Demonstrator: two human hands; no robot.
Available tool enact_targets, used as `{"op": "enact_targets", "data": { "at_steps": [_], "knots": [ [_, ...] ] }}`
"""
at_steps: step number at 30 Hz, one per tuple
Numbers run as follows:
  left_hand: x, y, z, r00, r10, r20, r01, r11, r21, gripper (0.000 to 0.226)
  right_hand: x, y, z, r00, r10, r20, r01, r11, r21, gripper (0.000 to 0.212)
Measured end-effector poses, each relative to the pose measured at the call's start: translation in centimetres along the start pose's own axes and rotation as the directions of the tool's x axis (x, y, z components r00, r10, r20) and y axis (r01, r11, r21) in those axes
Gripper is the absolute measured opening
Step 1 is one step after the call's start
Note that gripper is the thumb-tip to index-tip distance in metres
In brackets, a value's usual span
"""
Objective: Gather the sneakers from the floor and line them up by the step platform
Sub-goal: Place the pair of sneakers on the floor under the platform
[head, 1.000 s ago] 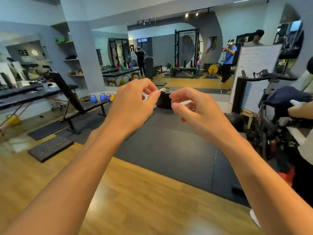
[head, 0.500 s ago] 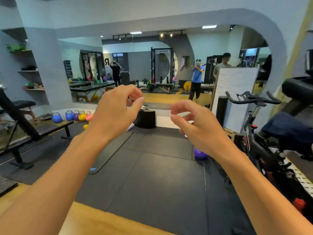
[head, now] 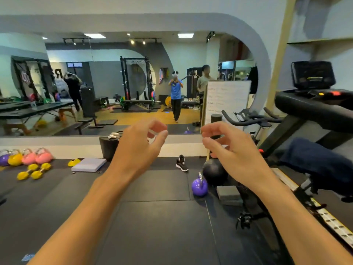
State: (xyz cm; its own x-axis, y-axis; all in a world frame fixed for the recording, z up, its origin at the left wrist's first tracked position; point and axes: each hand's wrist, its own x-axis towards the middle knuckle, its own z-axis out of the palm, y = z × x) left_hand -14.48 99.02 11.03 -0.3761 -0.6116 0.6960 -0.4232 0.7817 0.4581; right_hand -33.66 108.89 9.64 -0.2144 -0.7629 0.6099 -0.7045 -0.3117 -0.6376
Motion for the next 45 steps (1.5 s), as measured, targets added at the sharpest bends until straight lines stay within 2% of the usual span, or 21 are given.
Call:
{"op": "enact_targets", "data": {
  "at_steps": [7, 12, 19, 27, 39, 45],
  "knots": [
    [11.6, -10.0, 5.6, 0.997, -0.07, 0.015, 0.07, 0.997, 0.023, 0.009, 13.7, 9.5, 5.9, 0.997, 0.026, 0.069, -0.029, 0.999, 0.045, 0.023],
    [18.9, -18.9, 11.2, 0.992, -0.117, 0.043, 0.117, 0.993, 0.006, 0.01, 23.3, 16.7, 11.3, 0.991, 0.026, 0.132, -0.026, 1.0, -0.003, 0.026],
    [31.3, -31.9, 20.4, 0.988, -0.133, 0.078, 0.139, 0.987, -0.079, 0.01, 36.6, 26.7, 18.3, 0.991, 0.093, 0.095, -0.087, 0.994, -0.061, 0.023],
    [45.9, -42.9, 32.1, 0.977, -0.141, 0.16, 0.169, 0.97, -0.176, 0.013, 50.9, 38.2, 21.9, 0.979, 0.202, 0.035, -0.195, 0.97, -0.146, 0.023],
    [64.7, -59.9, 49.1, 0.943, -0.209, 0.258, 0.235, 0.969, -0.073, 0.012, 72.9, 60.4, 30.6, 0.959, 0.275, 0.076, -0.273, 0.961, -0.035, 0.022],
    [73.4, -70.5, 58.0, 0.933, -0.253, 0.257, 0.272, 0.962, -0.038, 0.013, 82.8, 71.4, 35.8, 0.946, 0.306, 0.104, -0.3, 0.951, -0.073, 0.021]
  ]
}}
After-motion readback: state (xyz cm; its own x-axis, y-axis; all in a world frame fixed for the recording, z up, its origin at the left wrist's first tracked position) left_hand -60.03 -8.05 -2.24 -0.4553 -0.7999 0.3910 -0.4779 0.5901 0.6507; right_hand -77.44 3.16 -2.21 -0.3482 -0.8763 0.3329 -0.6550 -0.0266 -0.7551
